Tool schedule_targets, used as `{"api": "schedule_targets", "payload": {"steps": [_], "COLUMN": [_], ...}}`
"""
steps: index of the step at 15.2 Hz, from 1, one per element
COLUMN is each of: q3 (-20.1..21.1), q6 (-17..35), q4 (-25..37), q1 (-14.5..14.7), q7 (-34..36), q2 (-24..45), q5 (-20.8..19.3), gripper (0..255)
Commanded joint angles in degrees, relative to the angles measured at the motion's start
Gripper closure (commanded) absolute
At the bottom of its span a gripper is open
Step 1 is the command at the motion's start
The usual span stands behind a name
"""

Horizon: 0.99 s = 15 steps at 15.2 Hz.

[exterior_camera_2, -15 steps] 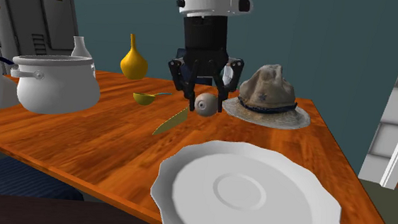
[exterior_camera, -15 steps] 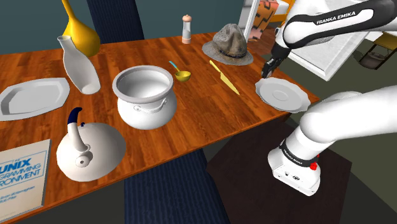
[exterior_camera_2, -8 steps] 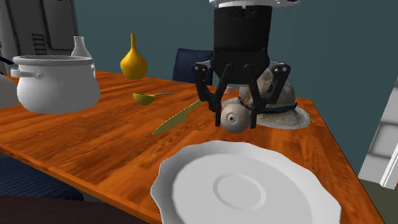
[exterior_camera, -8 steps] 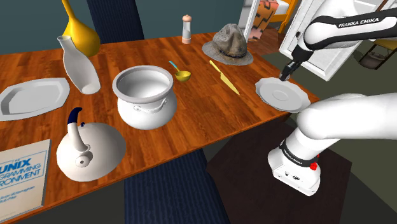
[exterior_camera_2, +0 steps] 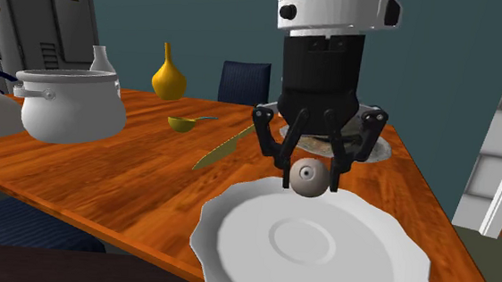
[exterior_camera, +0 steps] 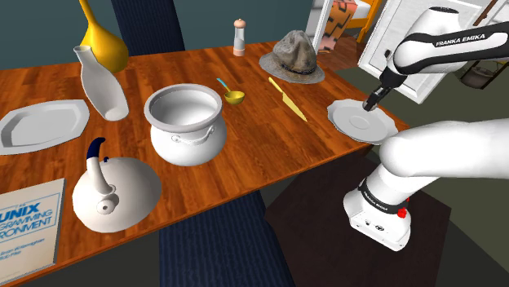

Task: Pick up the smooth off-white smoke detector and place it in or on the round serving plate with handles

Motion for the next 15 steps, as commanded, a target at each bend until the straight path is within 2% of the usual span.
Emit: {"api": "schedule_targets", "payload": {"steps": [1,8,15], "q3": [-0.78,-3.67,-3.67], "q6": [2.05,10.54,10.55], "q4": [-0.75,-3.47,-3.47], "q1": [-0.04,0.12,0.11], "q7": [-0.01,0.27,0.27], "q2": [1.27,7.12,7.12], "q5": [-0.58,-2.66,-2.66], "gripper": [255,255,255]}}
